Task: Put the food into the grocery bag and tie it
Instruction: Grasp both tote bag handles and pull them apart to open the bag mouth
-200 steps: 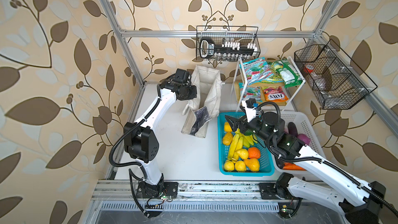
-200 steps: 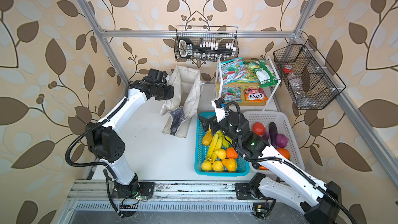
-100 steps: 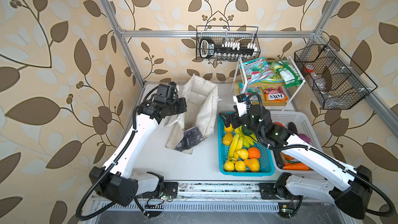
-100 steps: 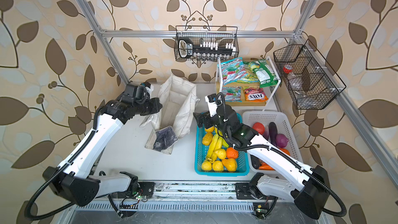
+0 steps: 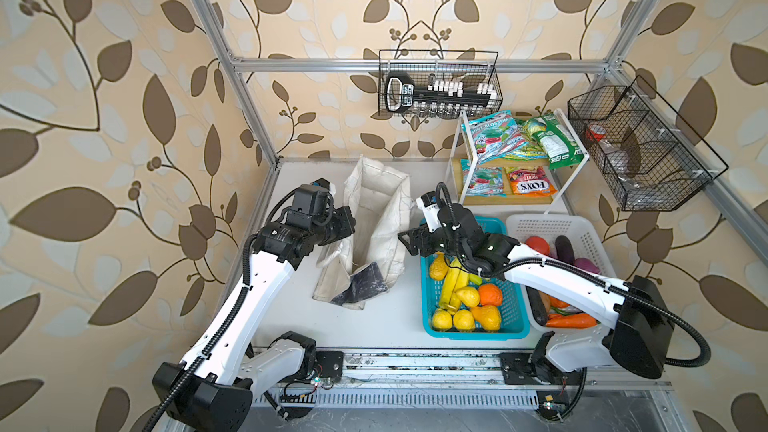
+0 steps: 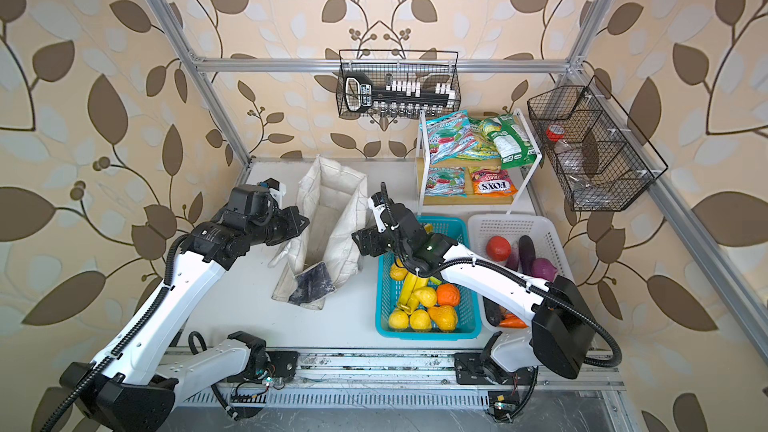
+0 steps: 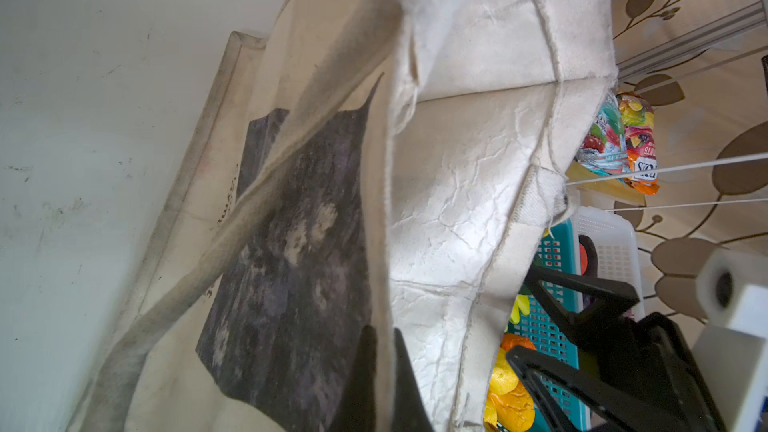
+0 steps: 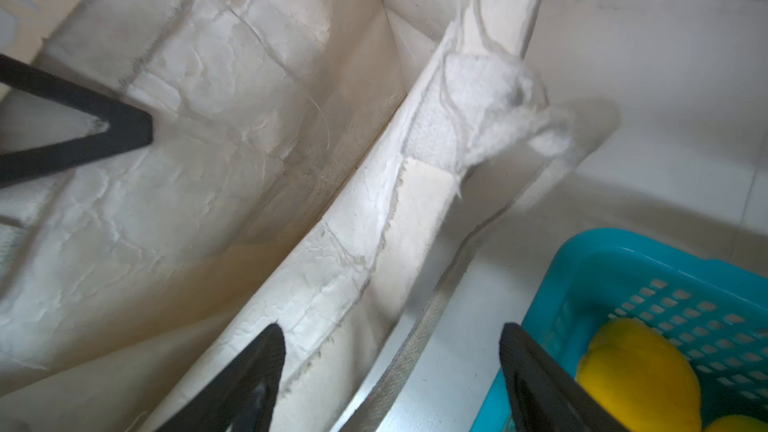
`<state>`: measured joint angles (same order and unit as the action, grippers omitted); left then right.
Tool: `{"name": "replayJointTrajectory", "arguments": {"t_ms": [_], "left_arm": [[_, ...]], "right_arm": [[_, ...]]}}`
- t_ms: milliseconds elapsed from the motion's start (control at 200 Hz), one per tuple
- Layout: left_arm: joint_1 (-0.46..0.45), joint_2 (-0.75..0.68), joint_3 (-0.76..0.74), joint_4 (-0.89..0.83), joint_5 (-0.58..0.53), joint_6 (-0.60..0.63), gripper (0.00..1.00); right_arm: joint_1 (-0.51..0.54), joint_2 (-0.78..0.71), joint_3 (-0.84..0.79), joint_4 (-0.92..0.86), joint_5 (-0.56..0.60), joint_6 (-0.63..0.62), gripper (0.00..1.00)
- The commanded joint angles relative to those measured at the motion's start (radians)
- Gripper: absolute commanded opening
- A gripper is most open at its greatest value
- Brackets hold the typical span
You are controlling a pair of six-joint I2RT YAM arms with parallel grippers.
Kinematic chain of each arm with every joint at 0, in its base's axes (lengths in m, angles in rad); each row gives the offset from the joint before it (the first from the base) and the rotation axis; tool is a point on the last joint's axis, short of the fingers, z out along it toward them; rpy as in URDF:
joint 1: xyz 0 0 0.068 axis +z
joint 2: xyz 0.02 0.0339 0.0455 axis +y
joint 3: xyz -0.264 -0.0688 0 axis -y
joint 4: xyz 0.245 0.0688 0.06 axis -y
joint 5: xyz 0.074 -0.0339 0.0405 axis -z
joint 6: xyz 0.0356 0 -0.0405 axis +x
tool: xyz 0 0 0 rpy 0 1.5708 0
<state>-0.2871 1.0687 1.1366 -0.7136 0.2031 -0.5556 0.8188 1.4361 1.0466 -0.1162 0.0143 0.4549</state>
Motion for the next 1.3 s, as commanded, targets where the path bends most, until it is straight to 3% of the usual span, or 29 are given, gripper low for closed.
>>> {"name": "replayJointTrajectory", "arguments": {"t_ms": [0, 205, 290, 340, 585, 870, 1000, 1115, 1295], "left_arm": [[0.01, -0.01, 0.022, 0.061, 0.037, -0.025, 0.0], [0.031, -0.024, 0.004, 0.079, 0.049, -0.038, 0.0], [0.04, -0.026, 0.007, 0.061, 0.028, -0.015, 0.0], [0.038, -0.025, 0.038, -0.002, -0.055, 0.011, 0.0], [0.039, -0.024, 0.128, -0.157, -0.284, 0.101, 0.0], [0.092, -0.003, 0.21, -0.328, -0.479, 0.197, 0.0], [0.14, -0.016, 0.194, -0.34, -0.46, 0.225, 0.0], [0.14, -0.005, 0.206, -0.374, -0.492, 0.235, 0.0], [0.14, -0.003, 0.158, -0.278, -0.284, 0.239, 0.0]], "right_arm": [[0.008, 0.033, 0.053, 0.038, -0.036, 0.024, 0.56], [0.012, 0.097, 0.084, 0.092, -0.101, 0.04, 0.38], [0.017, 0.104, 0.124, 0.067, -0.1, 0.025, 0.19], [0.019, 0.11, 0.173, -0.006, -0.075, -0.004, 0.0], [0.014, 0.146, 0.481, -0.49, 0.145, -0.153, 0.0], [-0.073, 0.134, 0.569, -0.716, 0.091, -0.234, 0.0], [-0.092, 0.109, 0.584, -0.806, 0.072, -0.299, 0.0], [-0.101, 0.116, 0.608, -0.916, 0.145, -0.342, 0.0], [-0.077, 0.122, 0.572, -0.823, 0.089, -0.313, 0.0]]}}
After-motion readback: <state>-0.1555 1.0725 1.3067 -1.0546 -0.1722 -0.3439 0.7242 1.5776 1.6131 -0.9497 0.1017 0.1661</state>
